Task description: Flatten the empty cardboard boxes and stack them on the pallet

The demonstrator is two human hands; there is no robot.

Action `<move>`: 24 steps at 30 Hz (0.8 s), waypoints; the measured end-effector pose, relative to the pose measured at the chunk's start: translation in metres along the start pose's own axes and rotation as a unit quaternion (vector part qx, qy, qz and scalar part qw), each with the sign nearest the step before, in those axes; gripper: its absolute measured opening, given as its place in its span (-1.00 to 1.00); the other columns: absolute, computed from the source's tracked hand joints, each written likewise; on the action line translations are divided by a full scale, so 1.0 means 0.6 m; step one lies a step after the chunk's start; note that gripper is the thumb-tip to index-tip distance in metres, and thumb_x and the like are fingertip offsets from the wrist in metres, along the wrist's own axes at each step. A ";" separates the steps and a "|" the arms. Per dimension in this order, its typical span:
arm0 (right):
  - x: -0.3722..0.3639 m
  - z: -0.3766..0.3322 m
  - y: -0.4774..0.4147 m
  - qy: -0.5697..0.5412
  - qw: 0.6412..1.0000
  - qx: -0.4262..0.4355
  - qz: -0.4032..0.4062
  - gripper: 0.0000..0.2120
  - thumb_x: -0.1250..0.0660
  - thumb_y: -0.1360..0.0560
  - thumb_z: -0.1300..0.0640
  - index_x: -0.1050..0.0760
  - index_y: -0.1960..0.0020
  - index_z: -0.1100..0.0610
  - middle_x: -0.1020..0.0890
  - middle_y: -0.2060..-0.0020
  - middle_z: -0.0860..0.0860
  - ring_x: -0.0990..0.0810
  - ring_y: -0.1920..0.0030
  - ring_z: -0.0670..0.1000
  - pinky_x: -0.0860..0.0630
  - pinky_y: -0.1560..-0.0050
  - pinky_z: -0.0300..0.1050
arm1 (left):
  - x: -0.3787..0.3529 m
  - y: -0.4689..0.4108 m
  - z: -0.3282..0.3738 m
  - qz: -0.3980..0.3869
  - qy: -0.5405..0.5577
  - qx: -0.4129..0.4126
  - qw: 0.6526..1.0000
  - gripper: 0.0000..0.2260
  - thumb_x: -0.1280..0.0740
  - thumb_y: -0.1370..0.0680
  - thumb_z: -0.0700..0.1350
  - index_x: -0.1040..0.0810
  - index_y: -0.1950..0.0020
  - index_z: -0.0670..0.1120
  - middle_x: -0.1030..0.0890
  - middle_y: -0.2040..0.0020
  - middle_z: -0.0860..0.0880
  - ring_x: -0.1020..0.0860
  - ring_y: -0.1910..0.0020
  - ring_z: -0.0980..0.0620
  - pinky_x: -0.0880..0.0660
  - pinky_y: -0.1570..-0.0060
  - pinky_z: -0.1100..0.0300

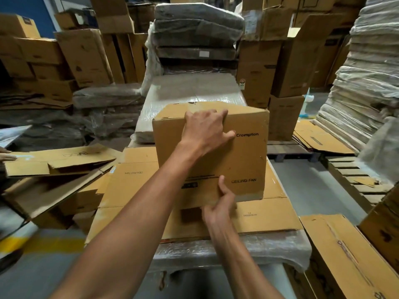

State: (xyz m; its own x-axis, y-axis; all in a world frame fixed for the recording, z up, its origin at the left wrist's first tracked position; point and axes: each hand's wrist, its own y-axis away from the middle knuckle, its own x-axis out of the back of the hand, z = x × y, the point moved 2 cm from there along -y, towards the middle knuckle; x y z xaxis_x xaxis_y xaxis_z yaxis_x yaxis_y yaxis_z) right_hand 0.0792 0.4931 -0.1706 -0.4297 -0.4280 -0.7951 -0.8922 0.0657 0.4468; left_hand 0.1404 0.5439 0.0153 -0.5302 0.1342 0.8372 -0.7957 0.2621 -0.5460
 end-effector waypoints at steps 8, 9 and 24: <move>-0.107 -0.150 -0.006 0.153 0.940 0.304 -0.005 -0.11 -0.66 -0.25 -0.06 -0.20 -0.40 -0.15 -0.55 -0.27 0.02 -0.59 -0.23 0.14 -0.58 -0.22 0.28 | 0.076 0.034 -0.087 0.122 0.387 0.192 0.894 -0.58 -0.40 -0.55 0.22 -0.52 -0.31 0.03 -0.64 -0.09 0.07 -0.64 -0.01 0.06 -0.64 -0.03 0.05; -0.128 -0.171 0.002 0.228 0.908 0.351 0.003 -0.05 -0.65 -0.17 -0.21 -0.19 -0.40 -0.20 -0.54 -0.28 -0.02 -0.56 -0.26 0.13 -0.55 -0.25 0.29 | 0.067 0.050 -0.095 0.137 0.441 0.212 0.861 -0.64 -0.40 -0.55 0.20 -0.51 -0.28 0.09 -0.65 -0.11 0.09 -0.65 -0.05 0.07 -0.64 -0.08 0.00; -0.279 -0.148 0.057 0.797 0.238 0.531 -0.163 -0.27 -0.54 -0.31 -0.11 -0.33 -0.39 -0.03 -0.53 -0.18 0.14 -0.42 -0.23 0.18 -0.35 -0.25 0.16 | -0.220 0.261 0.079 0.260 0.697 0.596 0.302 -0.60 -0.40 -0.60 -0.20 -0.31 -0.33 0.03 -0.57 -0.22 -0.01 -0.57 -0.05 0.05 -0.43 -0.16 0.05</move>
State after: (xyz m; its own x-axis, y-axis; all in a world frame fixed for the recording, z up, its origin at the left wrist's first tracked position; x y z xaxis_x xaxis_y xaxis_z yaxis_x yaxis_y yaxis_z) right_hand 0.1330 0.4868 0.0141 -0.4694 -0.3100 0.8268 -0.7376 -0.3770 -0.5601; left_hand 0.0721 0.5218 -0.1822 -0.6965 0.3501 -0.6263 -0.6918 -0.5595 0.4565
